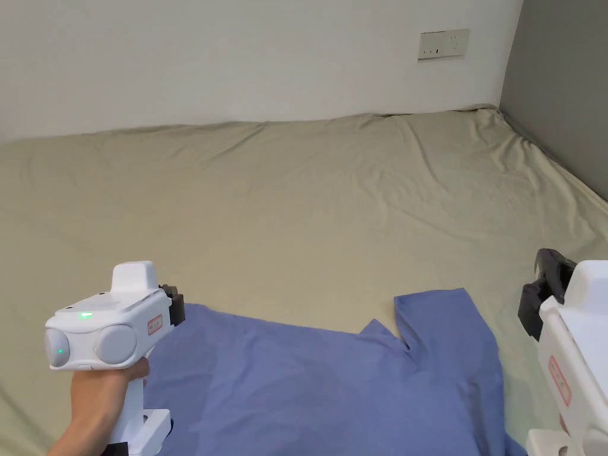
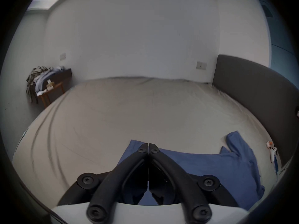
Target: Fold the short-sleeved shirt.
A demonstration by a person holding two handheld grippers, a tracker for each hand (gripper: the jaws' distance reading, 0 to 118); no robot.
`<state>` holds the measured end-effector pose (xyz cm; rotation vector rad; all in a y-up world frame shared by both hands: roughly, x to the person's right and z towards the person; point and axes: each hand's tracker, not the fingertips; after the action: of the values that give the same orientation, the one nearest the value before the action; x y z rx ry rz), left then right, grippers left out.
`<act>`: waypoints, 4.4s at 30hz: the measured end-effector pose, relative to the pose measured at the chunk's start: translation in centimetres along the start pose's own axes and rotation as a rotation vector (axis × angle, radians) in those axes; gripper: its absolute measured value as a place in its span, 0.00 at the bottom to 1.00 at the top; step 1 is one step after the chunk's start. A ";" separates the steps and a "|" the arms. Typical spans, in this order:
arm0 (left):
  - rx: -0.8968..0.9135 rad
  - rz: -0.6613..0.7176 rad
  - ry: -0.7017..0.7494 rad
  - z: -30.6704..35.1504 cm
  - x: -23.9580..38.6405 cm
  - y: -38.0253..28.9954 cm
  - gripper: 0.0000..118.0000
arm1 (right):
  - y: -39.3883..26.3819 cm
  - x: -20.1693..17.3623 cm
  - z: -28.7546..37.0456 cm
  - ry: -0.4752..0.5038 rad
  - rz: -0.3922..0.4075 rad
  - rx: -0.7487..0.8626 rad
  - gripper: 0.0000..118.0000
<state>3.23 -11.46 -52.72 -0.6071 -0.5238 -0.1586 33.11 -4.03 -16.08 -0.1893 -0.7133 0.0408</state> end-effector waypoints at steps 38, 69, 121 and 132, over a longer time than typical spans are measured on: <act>-0.044 0.033 -0.077 -0.4 -1.5 1.6 0.00 | -16.7 0.3 -18.9 0.132 -0.028 -0.831 0.05; 0.706 0.112 0.164 18.7 -6.6 32.9 0.00 | 34.7 -2.2 -12.7 0.106 0.080 0.364 0.04; -0.278 0.153 0.145 13.1 -6.5 -25.8 0.06 | -22.6 3.9 5.0 0.220 -0.140 -0.766 0.07; 0.111 0.086 0.079 19.0 -3.1 -14.3 1.00 | -7.6 2.6 6.6 0.145 -0.095 -0.267 1.00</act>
<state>-11.61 -12.11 -33.88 -0.5117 -0.4266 -0.0716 30.53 -10.17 -8.09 -0.4094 -0.5800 -0.1585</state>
